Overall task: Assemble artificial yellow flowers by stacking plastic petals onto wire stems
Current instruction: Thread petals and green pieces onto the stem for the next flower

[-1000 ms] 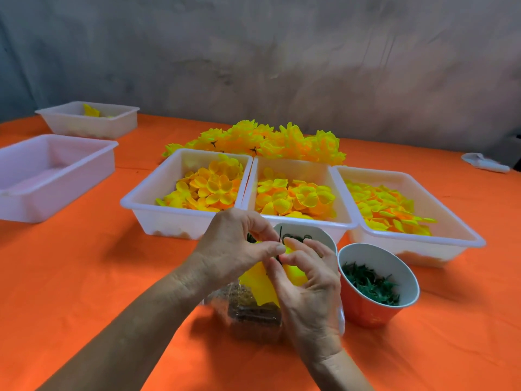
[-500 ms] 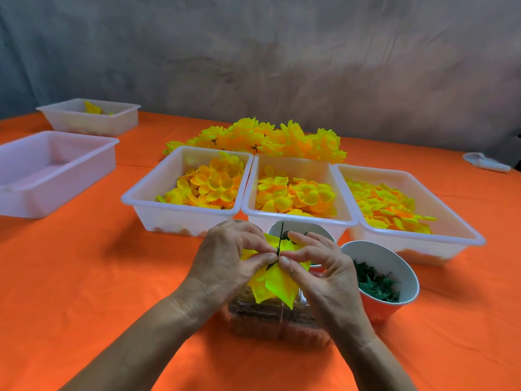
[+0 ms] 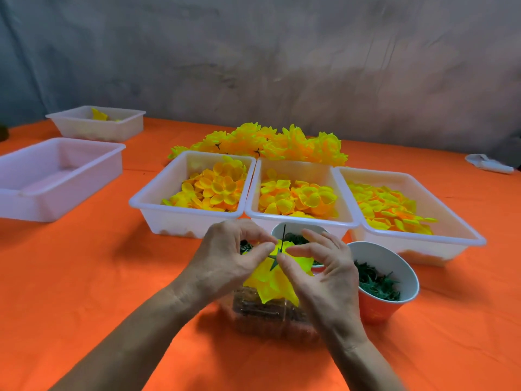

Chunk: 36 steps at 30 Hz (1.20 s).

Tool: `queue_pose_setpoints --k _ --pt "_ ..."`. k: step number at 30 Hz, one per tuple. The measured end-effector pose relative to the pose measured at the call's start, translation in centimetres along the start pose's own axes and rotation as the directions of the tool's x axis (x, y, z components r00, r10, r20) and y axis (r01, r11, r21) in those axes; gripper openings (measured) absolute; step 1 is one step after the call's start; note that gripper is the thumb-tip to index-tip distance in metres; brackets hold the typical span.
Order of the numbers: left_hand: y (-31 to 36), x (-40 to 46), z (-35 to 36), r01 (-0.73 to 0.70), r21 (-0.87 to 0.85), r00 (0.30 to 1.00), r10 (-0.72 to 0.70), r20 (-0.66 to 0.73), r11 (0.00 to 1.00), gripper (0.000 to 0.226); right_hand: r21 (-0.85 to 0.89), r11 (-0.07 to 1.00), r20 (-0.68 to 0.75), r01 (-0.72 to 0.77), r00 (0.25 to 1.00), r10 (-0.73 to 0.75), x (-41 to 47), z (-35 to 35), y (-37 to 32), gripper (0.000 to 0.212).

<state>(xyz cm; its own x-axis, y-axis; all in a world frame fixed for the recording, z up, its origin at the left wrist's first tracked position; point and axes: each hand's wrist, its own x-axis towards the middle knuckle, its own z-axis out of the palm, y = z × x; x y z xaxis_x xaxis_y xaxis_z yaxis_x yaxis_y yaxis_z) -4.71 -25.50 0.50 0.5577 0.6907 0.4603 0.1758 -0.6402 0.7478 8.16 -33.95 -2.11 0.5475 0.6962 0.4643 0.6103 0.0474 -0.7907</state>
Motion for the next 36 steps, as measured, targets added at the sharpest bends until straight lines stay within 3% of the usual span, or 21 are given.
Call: queue_pose_setpoints --k 3,7,10,20,25,29,34,36 --pt "0.9 0.4 -0.1 -0.005 -0.056 0.999 0.002 -0.054 0.998 0.006 -0.119 0.991 -0.105 0.06 0.992 -0.072 -0.3 1.1 -0.7 0.011" --pt "1.3 0.9 0.8 -0.008 0.013 0.997 0.009 -0.081 1.0 0.011 -0.163 0.984 -0.204 0.073 0.973 -0.106 -0.7 2.0 -0.5 0.013" --pt "1.1 1.0 1.0 -0.006 0.012 0.996 0.007 -0.091 1.0 0.025 -0.1 0.994 -0.202 0.051 0.977 -0.071 -1.0 2.3 -0.3 0.013" --pt "1.2 1.6 0.8 -0.009 0.06 0.998 0.013 -0.058 0.998 0.031 0.037 0.998 -0.302 0.049 0.953 -0.036 -1.7 4.0 1.0 0.016" --pt "1.4 1.3 0.5 0.002 0.056 0.999 0.001 -0.047 0.998 0.029 0.05 0.999 -0.217 0.013 0.976 -0.002 -1.9 3.0 0.4 0.012" --pt "1.2 1.2 0.7 0.042 0.032 0.998 -0.041 -0.053 0.999 0.026 0.041 0.998 -0.03 -0.042 0.999 0.043 -1.0 0.9 0.1 0.013" --pt "1.2 1.0 0.2 0.073 -0.109 0.997 -0.077 -0.03 0.991 0.012 -0.014 1.0 0.062 0.005 0.998 -0.004 -0.4 -0.1 -0.4 0.009" --pt "1.1 1.0 -0.2 0.081 -0.151 0.995 -0.088 -0.04 0.985 0.018 -0.017 1.0 0.074 0.009 0.997 -0.008 -0.2 0.0 -0.5 0.006"
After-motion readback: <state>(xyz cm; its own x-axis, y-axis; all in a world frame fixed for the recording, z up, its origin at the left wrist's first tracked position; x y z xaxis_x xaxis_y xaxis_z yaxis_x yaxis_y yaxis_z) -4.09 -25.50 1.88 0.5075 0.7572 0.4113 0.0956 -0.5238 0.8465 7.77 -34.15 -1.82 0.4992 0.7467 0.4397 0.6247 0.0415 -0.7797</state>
